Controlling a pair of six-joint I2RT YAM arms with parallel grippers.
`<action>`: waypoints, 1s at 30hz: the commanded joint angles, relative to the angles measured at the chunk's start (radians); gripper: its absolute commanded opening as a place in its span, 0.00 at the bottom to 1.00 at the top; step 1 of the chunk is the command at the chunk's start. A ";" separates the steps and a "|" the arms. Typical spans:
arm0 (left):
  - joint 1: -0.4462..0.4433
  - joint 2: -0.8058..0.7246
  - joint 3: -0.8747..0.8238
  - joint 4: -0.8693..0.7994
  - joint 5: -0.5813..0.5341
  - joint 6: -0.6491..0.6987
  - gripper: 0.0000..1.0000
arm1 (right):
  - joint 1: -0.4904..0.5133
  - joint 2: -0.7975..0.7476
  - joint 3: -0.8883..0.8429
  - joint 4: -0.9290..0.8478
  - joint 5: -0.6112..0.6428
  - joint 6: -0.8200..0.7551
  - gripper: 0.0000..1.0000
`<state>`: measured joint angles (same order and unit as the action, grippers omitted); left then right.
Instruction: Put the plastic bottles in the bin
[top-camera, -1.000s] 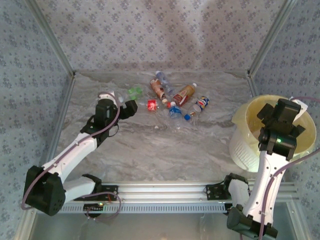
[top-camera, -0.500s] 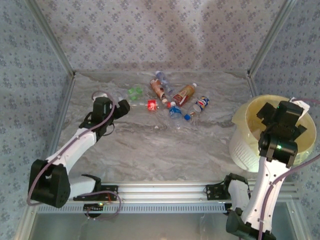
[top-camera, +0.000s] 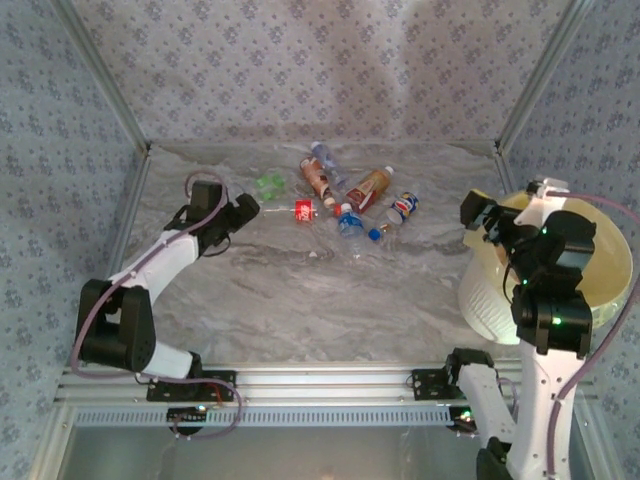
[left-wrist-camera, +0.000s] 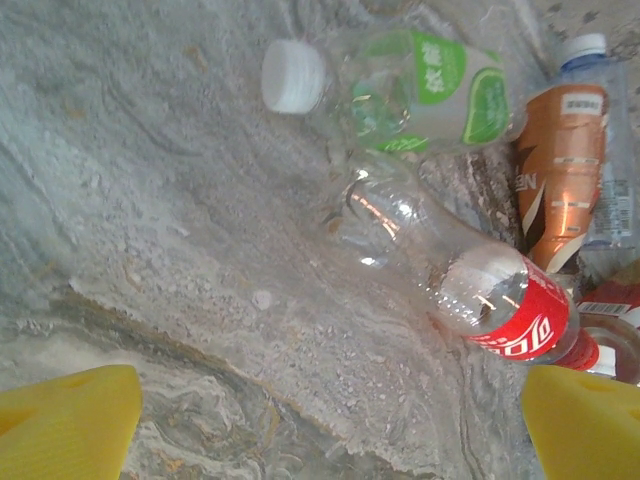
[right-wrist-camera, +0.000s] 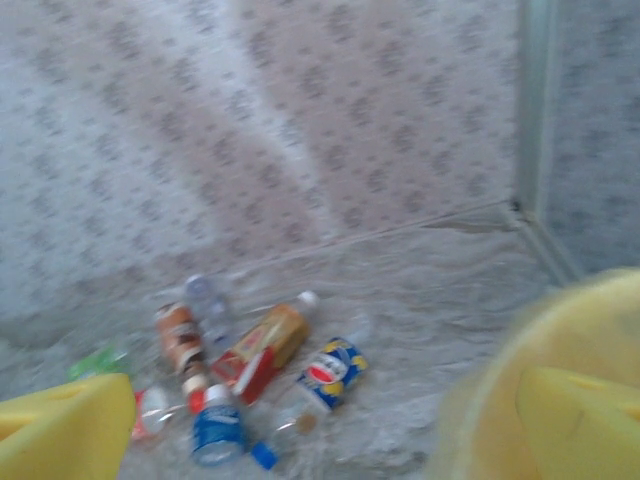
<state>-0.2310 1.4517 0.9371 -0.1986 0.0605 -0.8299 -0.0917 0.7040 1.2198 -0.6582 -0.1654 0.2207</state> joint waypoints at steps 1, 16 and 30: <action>0.002 0.042 0.080 -0.079 0.024 -0.068 0.98 | 0.098 0.008 -0.019 0.074 -0.045 -0.033 1.00; -0.045 0.308 0.258 -0.018 0.012 -0.542 0.94 | 0.773 0.294 -0.074 0.260 0.276 -0.297 1.00; -0.076 0.476 0.393 -0.029 -0.057 -0.741 0.91 | 0.914 0.439 -0.068 0.254 0.356 -0.378 1.00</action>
<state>-0.2977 1.9148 1.2850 -0.1780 0.0425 -1.4288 0.8150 1.1584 1.1320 -0.4168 0.1463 -0.1261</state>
